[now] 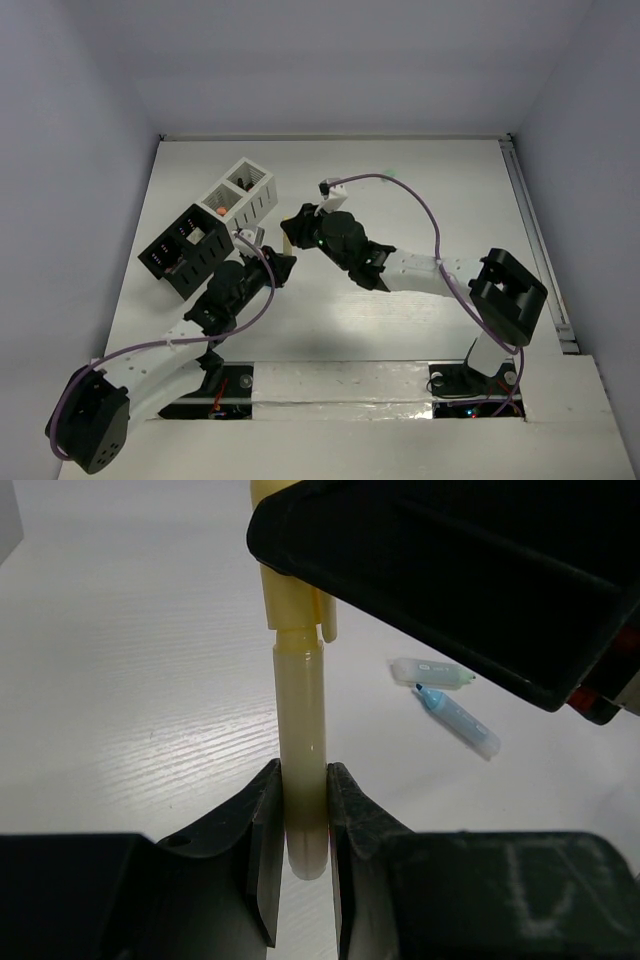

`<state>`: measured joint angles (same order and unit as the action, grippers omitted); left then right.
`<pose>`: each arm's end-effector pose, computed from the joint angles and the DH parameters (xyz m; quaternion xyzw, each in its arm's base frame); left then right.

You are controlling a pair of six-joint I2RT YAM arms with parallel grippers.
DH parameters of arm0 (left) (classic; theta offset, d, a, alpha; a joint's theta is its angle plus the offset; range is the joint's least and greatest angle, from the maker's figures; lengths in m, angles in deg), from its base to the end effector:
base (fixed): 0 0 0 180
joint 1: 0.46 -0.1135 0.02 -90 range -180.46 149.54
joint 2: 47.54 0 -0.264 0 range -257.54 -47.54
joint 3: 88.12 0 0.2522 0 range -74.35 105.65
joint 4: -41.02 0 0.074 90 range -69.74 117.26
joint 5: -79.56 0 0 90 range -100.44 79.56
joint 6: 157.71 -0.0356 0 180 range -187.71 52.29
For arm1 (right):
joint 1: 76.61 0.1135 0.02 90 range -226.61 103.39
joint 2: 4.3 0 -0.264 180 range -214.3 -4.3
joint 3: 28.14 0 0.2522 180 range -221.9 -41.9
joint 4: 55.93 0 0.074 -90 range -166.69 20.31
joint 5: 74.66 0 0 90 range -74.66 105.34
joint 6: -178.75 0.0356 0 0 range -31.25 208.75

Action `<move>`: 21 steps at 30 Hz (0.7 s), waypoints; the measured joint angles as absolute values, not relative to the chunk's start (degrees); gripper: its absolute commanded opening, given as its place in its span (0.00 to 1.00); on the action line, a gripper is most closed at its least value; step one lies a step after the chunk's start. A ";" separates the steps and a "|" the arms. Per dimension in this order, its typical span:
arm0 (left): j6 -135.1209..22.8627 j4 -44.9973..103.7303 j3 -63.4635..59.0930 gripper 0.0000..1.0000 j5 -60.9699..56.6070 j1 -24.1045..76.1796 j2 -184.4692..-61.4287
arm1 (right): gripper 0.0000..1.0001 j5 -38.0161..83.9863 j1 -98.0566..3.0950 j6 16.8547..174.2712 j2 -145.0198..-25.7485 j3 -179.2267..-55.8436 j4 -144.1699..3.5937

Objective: Sort the stationery into containers
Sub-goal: Close the pen cap on the pen.

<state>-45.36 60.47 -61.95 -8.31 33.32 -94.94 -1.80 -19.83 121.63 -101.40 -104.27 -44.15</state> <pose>0.1538 -0.1045 0.2131 0.0844 0.7130 -0.3392 0.6078 0.2250 0.3245 0.2680 -0.0614 0.7567 0.3714 0.5346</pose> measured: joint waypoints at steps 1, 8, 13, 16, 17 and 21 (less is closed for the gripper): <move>-45.36 60.41 -62.04 0.00 -8.33 33.32 -94.83 | 0.08 -1.56 -19.83 121.87 -101.40 -103.90 -43.63; -44.94 58.92 -63.63 0.00 -8.01 33.36 -92.84 | 0.07 2.20 -19.88 123.77 -101.05 -99.99 -40.09; -44.70 58.57 -63.92 0.00 -6.69 33.73 -92.25 | 0.07 4.21 -20.10 124.39 -99.50 -97.65 -38.69; -44.57 58.59 -64.29 0.00 -6.21 33.78 -91.31 | 0.07 5.72 -20.34 124.60 -99.06 -97.21 -38.16; -44.49 58.51 -64.33 0.00 -6.19 33.80 -91.03 | 0.06 6.00 -20.34 124.60 -99.04 -97.19 -38.10; -44.14 57.76 -64.42 0.00 -6.21 33.84 -89.43 | 0.02 6.90 -20.38 124.80 -98.71 -97.17 -37.81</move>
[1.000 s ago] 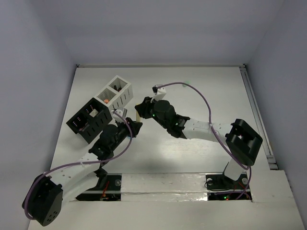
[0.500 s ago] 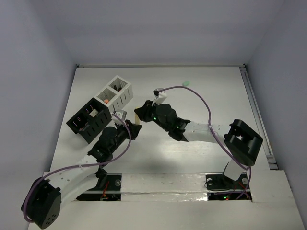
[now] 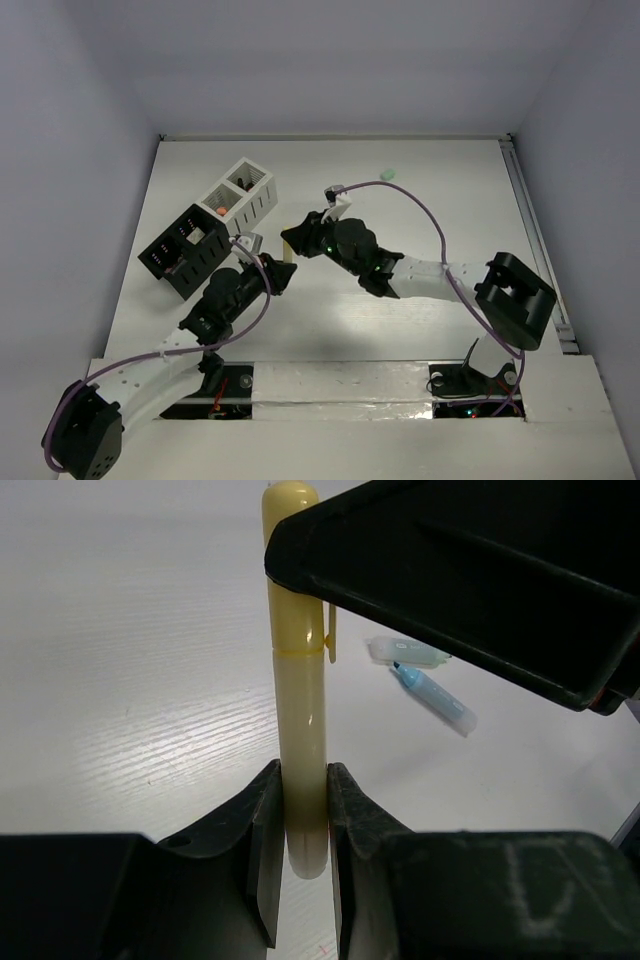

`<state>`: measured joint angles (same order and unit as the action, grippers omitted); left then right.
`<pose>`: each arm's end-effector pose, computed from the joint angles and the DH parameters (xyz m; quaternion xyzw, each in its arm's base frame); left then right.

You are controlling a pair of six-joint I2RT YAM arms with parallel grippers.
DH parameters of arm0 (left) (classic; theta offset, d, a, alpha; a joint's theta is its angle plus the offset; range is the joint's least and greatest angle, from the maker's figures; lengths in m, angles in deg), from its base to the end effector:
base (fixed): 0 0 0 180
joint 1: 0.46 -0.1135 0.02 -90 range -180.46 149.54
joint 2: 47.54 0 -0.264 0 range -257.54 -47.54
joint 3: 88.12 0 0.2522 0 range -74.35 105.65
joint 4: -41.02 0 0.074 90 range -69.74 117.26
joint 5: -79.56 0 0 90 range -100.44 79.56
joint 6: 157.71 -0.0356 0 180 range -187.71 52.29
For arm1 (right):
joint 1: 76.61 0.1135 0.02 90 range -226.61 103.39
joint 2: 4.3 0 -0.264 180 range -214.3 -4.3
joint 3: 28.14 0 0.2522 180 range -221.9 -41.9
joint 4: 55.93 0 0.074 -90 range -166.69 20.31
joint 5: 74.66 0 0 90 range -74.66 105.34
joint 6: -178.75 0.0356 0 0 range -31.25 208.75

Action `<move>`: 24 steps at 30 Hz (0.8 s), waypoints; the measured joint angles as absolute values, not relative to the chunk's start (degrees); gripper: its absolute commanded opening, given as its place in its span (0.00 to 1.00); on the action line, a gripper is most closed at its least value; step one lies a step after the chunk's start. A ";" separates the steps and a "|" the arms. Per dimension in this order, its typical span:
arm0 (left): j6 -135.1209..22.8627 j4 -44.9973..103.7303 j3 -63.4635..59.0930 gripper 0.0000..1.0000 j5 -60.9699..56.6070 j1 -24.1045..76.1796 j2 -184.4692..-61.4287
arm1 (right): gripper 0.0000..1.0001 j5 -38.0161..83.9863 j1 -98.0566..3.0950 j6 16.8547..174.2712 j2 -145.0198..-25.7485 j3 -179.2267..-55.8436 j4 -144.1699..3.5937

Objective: Sort the stationery into containers
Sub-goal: Close the pen cap on the pen.

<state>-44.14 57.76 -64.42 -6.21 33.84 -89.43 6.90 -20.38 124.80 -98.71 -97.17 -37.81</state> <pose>0.1411 -0.0994 0.2083 0.0926 0.7100 -0.3606 0.5978 0.2136 0.3101 0.2548 -0.0832 0.7454 0.4370 0.4965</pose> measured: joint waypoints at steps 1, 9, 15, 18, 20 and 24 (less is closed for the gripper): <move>-44.07 57.59 -64.42 0.00 -6.21 33.84 -89.10 | 0.00 7.05 -20.38 124.82 -98.61 -97.06 -37.60; -43.74 53.96 -64.11 0.00 -5.49 34.50 -87.44 | 0.00 8.25 -20.40 126.11 -96.49 -93.34 -36.18; -43.83 49.98 -61.16 0.00 -5.36 35.29 -88.40 | 0.00 7.71 -20.40 127.07 -94.61 -91.07 -35.32; -43.87 49.52 -59.66 0.00 -5.30 35.57 -90.00 | 0.00 6.48 -20.40 127.36 -93.93 -90.26 -34.73; -43.92 49.26 -58.85 0.00 -5.23 35.59 -91.03 | 0.00 5.65 -20.40 127.77 -93.86 -89.69 -33.99; -44.40 47.34 -57.69 0.00 -4.86 35.81 -92.01 | 0.00 4.78 -20.40 129.30 -93.75 -87.61 -31.91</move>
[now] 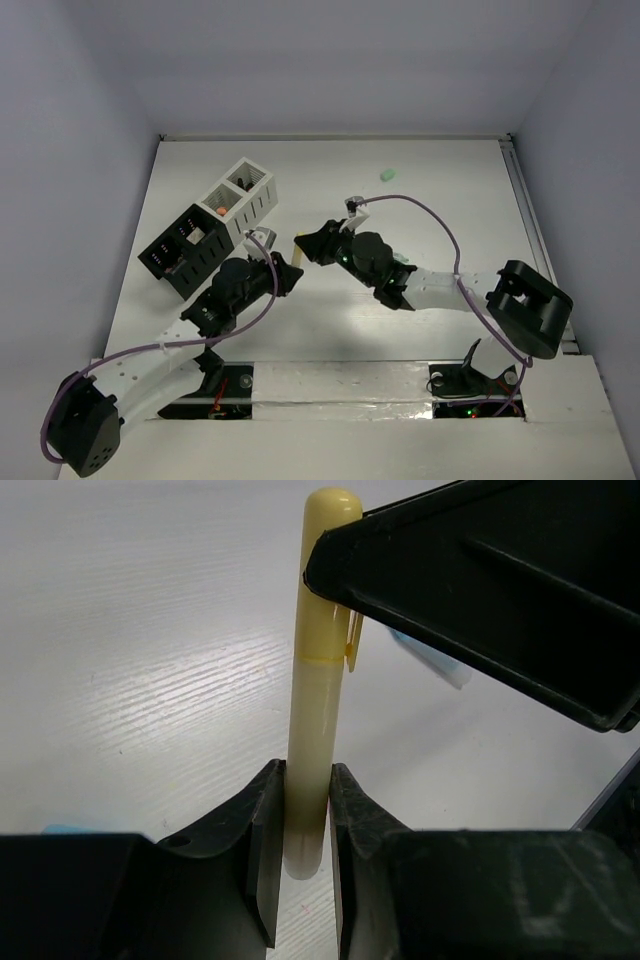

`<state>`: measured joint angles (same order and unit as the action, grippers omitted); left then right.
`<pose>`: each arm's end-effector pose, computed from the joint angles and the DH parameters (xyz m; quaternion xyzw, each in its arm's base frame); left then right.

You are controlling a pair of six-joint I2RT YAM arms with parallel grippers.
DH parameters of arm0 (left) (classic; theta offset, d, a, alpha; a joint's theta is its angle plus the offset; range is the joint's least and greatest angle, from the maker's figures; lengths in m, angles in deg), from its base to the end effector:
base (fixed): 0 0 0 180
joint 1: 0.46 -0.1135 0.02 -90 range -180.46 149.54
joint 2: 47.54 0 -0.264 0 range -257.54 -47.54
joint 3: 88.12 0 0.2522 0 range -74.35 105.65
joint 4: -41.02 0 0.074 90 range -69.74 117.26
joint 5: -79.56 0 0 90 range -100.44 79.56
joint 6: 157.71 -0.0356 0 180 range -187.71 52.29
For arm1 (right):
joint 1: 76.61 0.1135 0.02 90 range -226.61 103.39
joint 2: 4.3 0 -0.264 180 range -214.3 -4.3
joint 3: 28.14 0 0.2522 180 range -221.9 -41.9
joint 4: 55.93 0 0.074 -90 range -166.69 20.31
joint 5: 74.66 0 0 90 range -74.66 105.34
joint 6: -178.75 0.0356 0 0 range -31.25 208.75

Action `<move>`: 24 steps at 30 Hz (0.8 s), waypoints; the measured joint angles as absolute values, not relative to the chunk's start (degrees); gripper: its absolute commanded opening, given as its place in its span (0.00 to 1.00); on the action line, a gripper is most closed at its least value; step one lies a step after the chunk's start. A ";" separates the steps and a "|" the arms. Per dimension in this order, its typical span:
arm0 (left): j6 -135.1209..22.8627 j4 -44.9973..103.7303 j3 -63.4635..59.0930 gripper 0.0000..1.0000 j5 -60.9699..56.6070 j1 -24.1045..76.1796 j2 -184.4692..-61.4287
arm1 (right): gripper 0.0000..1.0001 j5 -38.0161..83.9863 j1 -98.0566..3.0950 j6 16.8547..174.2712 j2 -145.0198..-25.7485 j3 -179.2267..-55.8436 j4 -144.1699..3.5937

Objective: Sort the stationery into containers
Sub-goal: Close the pen cap on the pen.

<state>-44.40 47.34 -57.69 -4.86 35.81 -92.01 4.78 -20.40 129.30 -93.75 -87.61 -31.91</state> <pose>0.1469 -0.1121 0.2226 0.1167 0.7438 -0.3583 0.5521 0.1969 0.2825 0.2401 -0.0398 0.7413 0.4529 0.4938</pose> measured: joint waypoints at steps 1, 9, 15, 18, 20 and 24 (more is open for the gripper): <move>-44.60 46.62 -57.47 0.00 -4.71 35.90 -92.08 | 0.00 4.71 -20.40 129.76 -93.62 -86.94 -31.41; -45.43 43.47 -54.69 0.00 -3.42 36.25 -94.44 | 0.00 3.33 -20.38 132.36 -92.77 -83.29 -27.56; -45.58 42.79 -52.97 0.00 -2.61 36.25 -96.99 | 0.00 2.87 -20.51 132.67 -92.99 -82.17 -25.60; -45.58 42.75 -51.83 0.00 -2.63 36.25 -98.76 | 0.00 3.07 -20.99 132.71 -93.71 -82.17 -24.61; -45.62 42.09 -50.83 0.00 -2.67 36.25 -99.88 | 0.00 3.09 -21.19 132.74 -94.21 -82.17 -23.87; -45.75 41.04 -49.73 0.00 -2.69 36.25 -100.43 | 0.00 3.03 -21.21 132.67 -94.34 -82.26 -23.13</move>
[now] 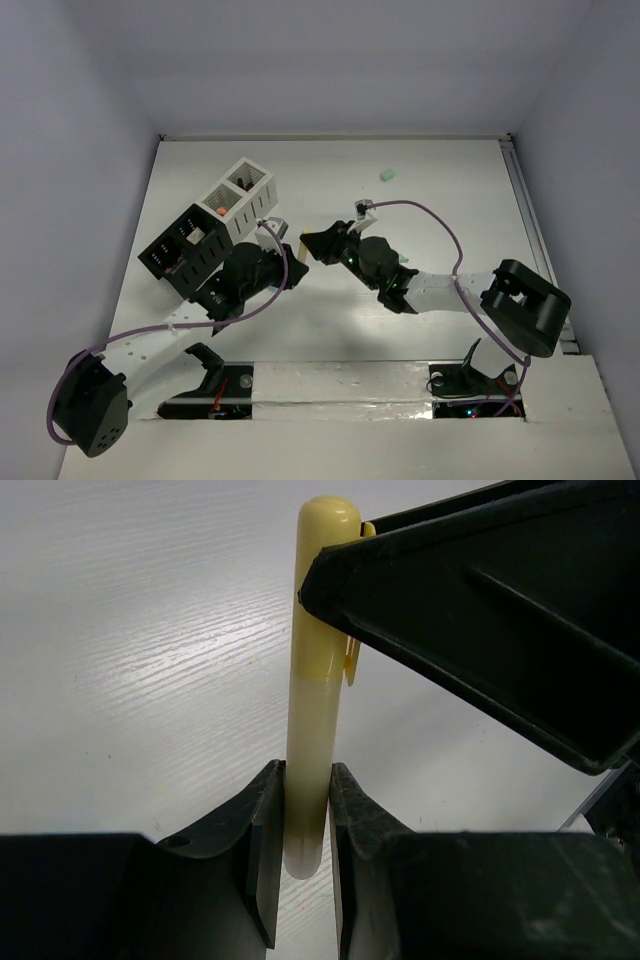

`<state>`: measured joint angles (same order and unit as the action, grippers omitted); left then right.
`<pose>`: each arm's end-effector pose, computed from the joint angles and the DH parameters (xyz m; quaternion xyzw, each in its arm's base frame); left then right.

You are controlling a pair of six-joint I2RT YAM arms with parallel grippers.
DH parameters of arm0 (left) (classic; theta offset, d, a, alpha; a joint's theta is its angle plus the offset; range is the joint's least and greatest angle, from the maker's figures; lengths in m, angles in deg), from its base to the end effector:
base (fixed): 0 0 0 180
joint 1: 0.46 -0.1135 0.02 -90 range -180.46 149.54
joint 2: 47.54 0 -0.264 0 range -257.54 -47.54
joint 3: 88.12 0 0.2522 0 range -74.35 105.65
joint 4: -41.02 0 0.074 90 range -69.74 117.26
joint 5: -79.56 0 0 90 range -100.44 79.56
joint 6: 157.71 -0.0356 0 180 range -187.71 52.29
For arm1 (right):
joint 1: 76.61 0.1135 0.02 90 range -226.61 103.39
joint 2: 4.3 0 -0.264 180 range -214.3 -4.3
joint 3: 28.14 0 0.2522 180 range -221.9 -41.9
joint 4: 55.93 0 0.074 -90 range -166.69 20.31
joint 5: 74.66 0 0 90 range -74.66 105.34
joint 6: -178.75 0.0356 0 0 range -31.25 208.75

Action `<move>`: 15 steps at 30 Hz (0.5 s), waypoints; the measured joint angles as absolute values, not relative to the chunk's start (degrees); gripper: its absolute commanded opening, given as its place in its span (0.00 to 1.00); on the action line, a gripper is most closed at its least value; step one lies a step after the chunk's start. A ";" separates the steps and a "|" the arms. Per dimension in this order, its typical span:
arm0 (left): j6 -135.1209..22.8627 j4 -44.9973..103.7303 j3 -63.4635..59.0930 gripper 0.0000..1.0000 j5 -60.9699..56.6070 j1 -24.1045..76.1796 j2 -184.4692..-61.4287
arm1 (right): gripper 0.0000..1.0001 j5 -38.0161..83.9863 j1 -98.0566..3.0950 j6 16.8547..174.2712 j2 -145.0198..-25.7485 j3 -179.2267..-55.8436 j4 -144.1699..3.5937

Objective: Sort the stationery into containers
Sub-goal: Close the pen cap on the pen.

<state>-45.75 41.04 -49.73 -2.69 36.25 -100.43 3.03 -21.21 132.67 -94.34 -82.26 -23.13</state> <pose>0.1660 -0.1298 0.2336 0.1423 0.7769 -0.3459 0.5064 0.1954 0.2698 0.2236 0.0012 0.7257 0.4707 0.5019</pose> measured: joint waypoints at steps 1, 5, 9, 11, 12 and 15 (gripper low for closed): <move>-45.73 41.07 -49.71 0.00 -2.69 36.25 -100.43 | 0.00 2.98 -21.21 132.60 -94.34 -82.41 -23.17; -45.05 41.52 -49.71 0.00 -2.87 36.22 -100.27 | 0.00 2.77 -21.21 132.19 -94.34 -83.86 -24.61; -44.14 42.16 -50.28 0.00 -3.87 36.07 -97.82 | 0.00 2.83 -21.15 131.73 -94.41 -86.59 -26.78; -43.74 43.05 -51.50 0.00 -4.53 35.77 -95.42 | 0.00 3.53 -21.08 131.49 -94.61 -88.16 -27.80; -43.48 43.38 -52.27 0.00 -4.88 35.55 -94.07 | 0.00 3.90 -21.01 131.40 -94.89 -88.99 -28.33; -42.93 44.04 -54.19 0.04 -5.91 35.04 -90.61 | 0.00 4.75 -20.88 131.42 -95.85 -91.02 -29.53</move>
